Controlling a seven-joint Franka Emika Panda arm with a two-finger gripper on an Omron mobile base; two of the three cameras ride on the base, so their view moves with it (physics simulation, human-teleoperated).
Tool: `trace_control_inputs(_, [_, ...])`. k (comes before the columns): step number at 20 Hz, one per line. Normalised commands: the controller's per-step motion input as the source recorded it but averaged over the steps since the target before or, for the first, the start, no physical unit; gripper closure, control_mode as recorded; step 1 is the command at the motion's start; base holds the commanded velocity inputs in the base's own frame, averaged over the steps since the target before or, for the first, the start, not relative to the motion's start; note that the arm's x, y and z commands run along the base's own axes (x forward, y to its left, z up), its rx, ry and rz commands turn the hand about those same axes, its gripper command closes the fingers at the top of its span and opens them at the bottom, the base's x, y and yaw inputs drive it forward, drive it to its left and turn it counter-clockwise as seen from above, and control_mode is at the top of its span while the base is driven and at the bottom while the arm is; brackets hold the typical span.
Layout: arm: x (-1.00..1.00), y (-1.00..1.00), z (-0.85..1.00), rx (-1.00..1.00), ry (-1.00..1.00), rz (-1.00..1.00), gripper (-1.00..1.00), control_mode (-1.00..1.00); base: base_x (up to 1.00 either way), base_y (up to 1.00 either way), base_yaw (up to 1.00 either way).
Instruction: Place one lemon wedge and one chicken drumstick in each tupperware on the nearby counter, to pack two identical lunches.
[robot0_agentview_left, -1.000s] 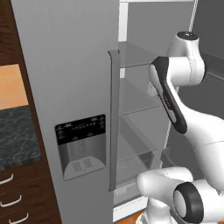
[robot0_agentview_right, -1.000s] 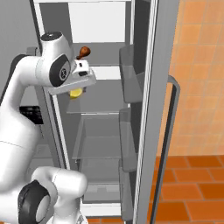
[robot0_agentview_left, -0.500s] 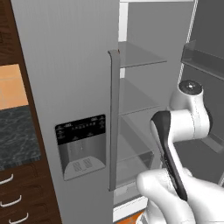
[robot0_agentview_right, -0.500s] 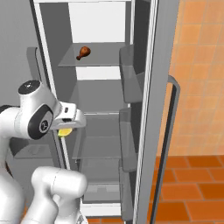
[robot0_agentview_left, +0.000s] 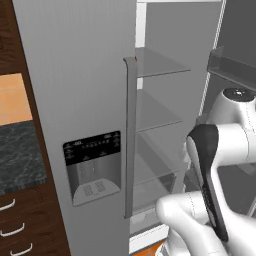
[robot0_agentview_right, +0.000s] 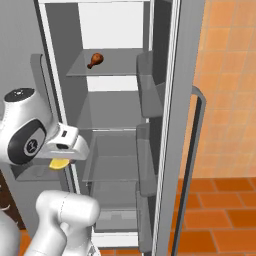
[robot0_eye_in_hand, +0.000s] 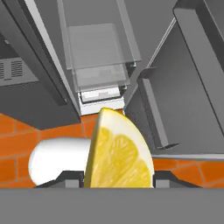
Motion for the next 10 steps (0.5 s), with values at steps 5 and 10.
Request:
trace_control_inputs(5, [-0.49,0.08,0.00,0.00,-0.01,0.00,1.00,-1.00,0.00,0.00,0.00])
trace_control_inputs(10, [-0.19,0.16,0.00,0.00,-0.01,0.00,1.00,1.00,-0.74,0.80,0.00])
